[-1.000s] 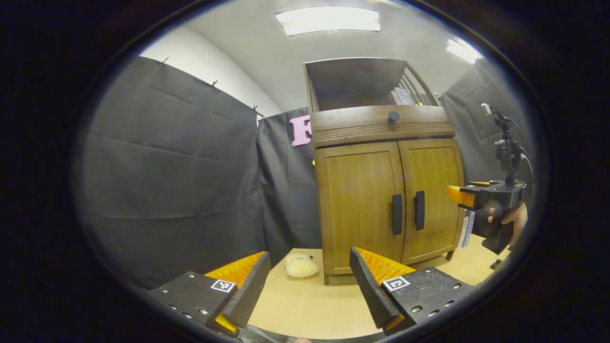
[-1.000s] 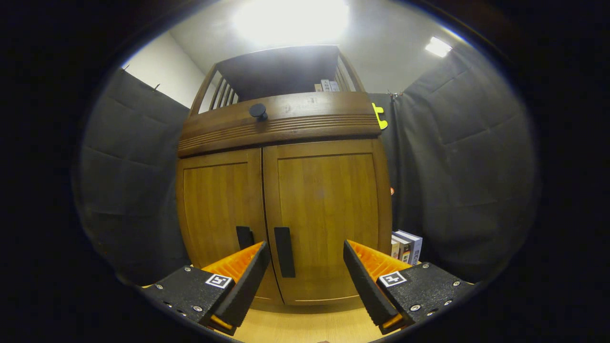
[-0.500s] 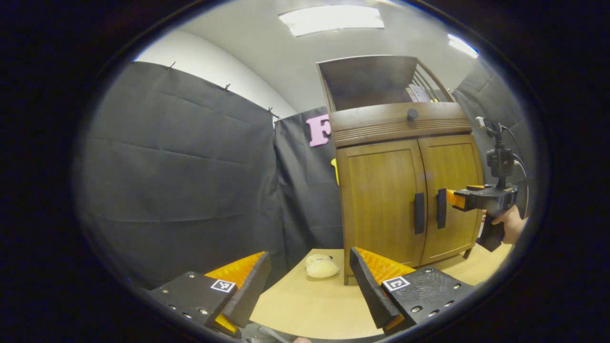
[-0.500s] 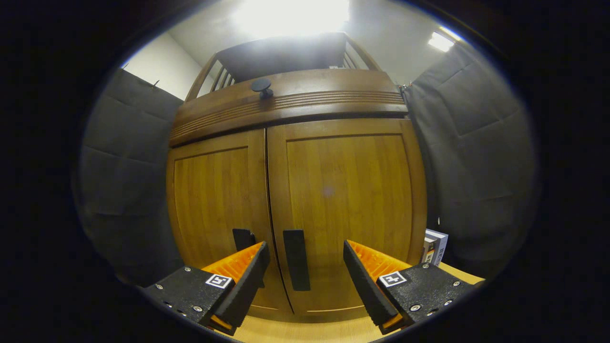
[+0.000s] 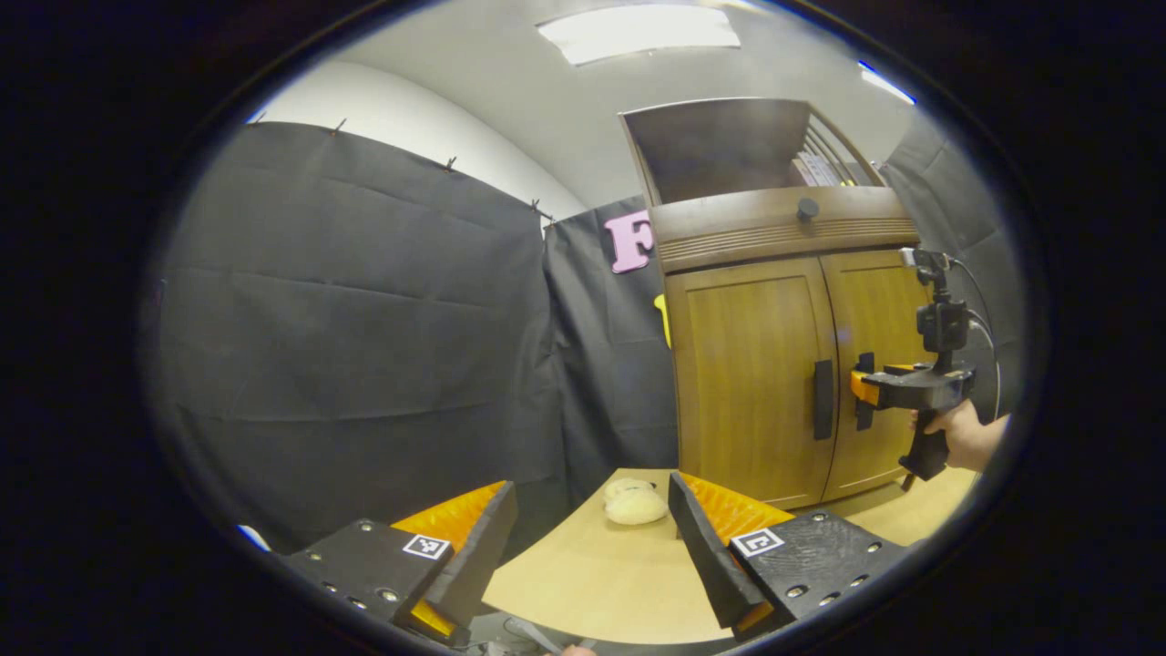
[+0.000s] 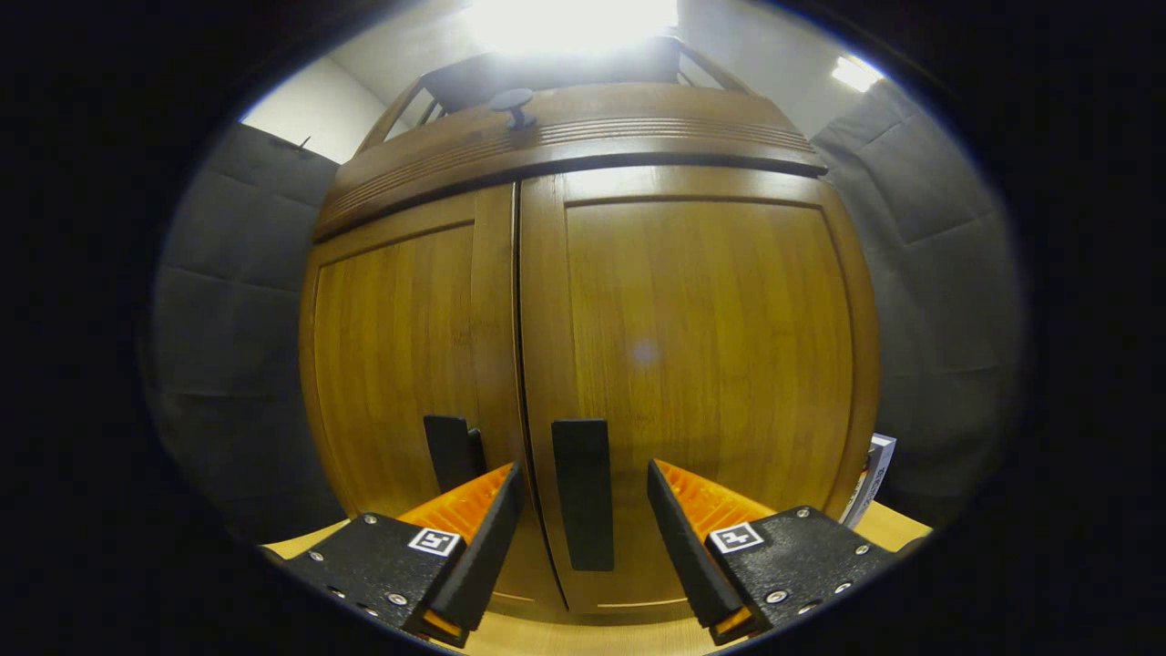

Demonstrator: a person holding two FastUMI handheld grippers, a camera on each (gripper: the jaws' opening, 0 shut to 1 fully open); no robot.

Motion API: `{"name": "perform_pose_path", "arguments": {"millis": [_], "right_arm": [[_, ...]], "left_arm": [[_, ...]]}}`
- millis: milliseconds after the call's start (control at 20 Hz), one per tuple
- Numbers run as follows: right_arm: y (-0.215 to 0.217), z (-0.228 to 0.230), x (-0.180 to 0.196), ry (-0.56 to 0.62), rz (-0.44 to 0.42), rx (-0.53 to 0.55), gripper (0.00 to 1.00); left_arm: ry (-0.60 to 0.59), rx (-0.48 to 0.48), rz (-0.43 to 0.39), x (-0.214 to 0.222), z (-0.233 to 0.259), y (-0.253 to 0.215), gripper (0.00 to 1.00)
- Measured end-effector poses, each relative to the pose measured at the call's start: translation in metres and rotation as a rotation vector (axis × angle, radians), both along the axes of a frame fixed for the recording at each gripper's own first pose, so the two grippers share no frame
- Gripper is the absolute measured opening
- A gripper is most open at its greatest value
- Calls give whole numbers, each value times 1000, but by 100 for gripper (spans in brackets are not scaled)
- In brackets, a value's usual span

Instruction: Open the right door of the double-door shoe cabinet with the right hand, and open the left door with the left hand.

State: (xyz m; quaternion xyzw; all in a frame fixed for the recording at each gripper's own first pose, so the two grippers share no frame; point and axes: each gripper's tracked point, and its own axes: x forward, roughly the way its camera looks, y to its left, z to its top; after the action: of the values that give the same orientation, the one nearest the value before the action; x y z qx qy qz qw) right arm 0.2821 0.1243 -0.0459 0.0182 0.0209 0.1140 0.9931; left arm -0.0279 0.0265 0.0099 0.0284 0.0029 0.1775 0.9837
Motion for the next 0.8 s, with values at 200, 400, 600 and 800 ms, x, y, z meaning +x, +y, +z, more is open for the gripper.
{"name": "perform_pose_path", "arguments": {"millis": [200, 400, 600, 800], "right_arm": [[4, -16, 11, 40, 12, 17, 66], [6, -19, 18, 63, 4, 58, 53], [4, -21, 15, 73, 0, 8, 30], [2, -19, 4, 86, 3, 19, 20]], "left_arm": [[1, -2, 5, 0, 0, 0, 96], [-4, -24, -13, 2, -3, -1, 100], [-30, -15, -24, 0, 4, -1, 95], [-32, -8, -33, -1, 6, -2, 100]]}}
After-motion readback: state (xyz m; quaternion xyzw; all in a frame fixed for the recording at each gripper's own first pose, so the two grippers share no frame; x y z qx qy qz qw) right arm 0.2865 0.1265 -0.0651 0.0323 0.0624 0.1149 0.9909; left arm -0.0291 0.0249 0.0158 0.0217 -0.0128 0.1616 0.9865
